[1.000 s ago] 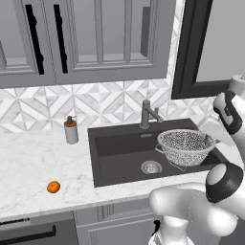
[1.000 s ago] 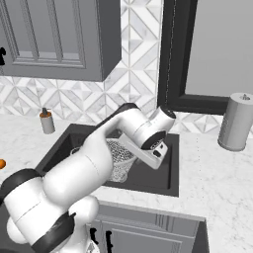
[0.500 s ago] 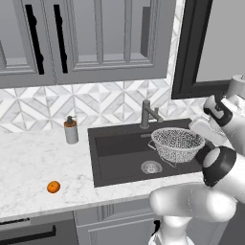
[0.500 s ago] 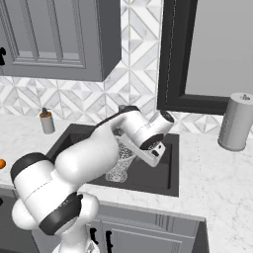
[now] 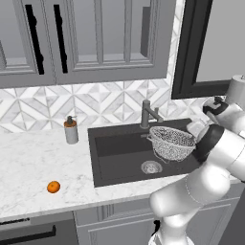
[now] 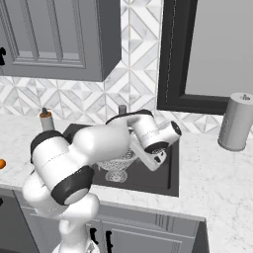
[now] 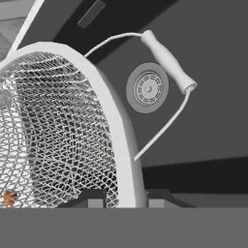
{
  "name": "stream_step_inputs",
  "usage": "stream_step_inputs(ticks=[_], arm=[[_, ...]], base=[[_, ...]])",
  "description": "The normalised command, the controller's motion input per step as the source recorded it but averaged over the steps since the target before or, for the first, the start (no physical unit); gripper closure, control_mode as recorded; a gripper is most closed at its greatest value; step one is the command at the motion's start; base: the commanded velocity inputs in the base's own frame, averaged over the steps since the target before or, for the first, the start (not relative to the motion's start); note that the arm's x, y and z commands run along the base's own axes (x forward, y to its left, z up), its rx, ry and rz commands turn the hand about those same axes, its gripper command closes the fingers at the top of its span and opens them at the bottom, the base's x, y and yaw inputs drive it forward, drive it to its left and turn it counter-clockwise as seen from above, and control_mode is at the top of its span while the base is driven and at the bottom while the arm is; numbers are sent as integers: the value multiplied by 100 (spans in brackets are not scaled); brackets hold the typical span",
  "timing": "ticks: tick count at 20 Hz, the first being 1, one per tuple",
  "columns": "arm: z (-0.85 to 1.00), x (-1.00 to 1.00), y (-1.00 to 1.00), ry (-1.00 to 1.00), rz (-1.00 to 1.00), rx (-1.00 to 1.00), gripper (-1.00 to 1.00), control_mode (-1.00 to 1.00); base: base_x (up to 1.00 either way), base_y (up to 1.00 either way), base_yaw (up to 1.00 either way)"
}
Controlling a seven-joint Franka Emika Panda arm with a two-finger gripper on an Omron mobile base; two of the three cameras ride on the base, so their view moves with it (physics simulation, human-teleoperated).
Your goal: Put the colander in the sink, put the tangerine in the colander, and turn on the sink faucet and pour water over the colander.
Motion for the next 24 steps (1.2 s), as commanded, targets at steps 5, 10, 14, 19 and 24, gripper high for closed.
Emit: stream_step_inputs(ticks=[5, 10, 14, 19, 24], arm=[[-24, 21, 0, 0, 0, 4, 100, -100], [-24, 22, 9, 0, 0, 0, 100, -100], [-32, 17, 13, 0, 0, -2, 100, -100], [-39, 27, 12, 0, -1, -4, 100, -100], [-31, 41, 1, 0, -3, -5, 100, -100]], base=[[0, 0, 0], [0, 0, 0], [0, 0, 0], [0, 0, 0], [0, 0, 0]])
